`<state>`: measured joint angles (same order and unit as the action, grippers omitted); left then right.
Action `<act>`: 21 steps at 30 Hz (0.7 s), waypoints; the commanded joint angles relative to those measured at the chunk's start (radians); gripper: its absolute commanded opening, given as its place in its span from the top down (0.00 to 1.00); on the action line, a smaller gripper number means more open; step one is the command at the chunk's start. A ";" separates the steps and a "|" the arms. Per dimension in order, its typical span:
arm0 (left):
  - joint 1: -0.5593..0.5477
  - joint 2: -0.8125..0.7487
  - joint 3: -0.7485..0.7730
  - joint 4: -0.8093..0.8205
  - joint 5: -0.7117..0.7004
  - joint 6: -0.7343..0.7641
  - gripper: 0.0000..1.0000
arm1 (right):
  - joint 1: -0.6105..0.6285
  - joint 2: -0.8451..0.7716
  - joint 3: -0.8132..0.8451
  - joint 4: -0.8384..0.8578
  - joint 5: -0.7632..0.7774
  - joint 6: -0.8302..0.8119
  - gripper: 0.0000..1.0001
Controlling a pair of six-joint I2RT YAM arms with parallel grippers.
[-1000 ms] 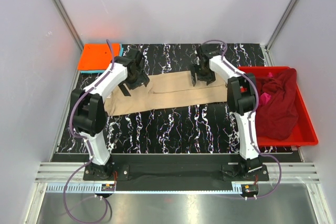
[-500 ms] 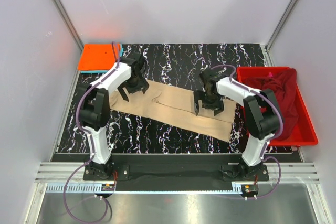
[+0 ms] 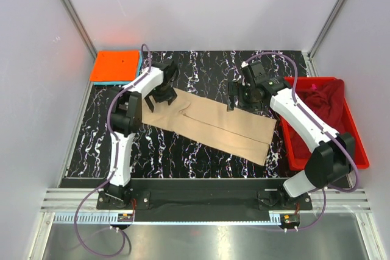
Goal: Fold and stack the t-shirts
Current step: Fold the tshirt
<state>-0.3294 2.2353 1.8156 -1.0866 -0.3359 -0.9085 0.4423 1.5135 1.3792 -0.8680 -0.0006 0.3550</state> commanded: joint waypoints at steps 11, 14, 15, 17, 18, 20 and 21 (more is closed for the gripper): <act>-0.086 0.303 0.523 0.180 0.218 0.304 0.09 | -0.027 0.069 -0.040 0.006 0.028 -0.054 0.00; -0.063 0.340 0.568 0.253 0.241 0.368 0.11 | -0.025 0.123 -0.006 -0.002 0.005 -0.071 0.00; -0.045 0.337 0.561 0.289 0.265 0.405 0.12 | -0.025 0.137 0.006 -0.008 0.004 -0.077 0.00; -0.024 0.339 0.550 0.383 0.293 0.453 0.13 | -0.027 0.177 0.037 -0.016 -0.024 -0.094 0.00; 0.001 0.340 0.542 0.425 0.357 0.470 0.13 | -0.025 0.189 0.044 -0.019 -0.027 -0.100 0.00; 0.024 0.349 0.553 0.503 0.388 0.506 0.14 | -0.027 0.227 0.064 -0.016 -0.045 -0.123 0.00; 0.047 0.362 0.562 0.528 0.423 0.525 0.14 | -0.025 0.246 0.072 -0.014 -0.050 -0.131 0.00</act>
<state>-0.3580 2.5641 2.3432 -0.7471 -0.0360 -0.4931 0.4179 1.7348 1.3895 -0.8875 -0.0143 0.2699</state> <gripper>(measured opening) 0.864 0.994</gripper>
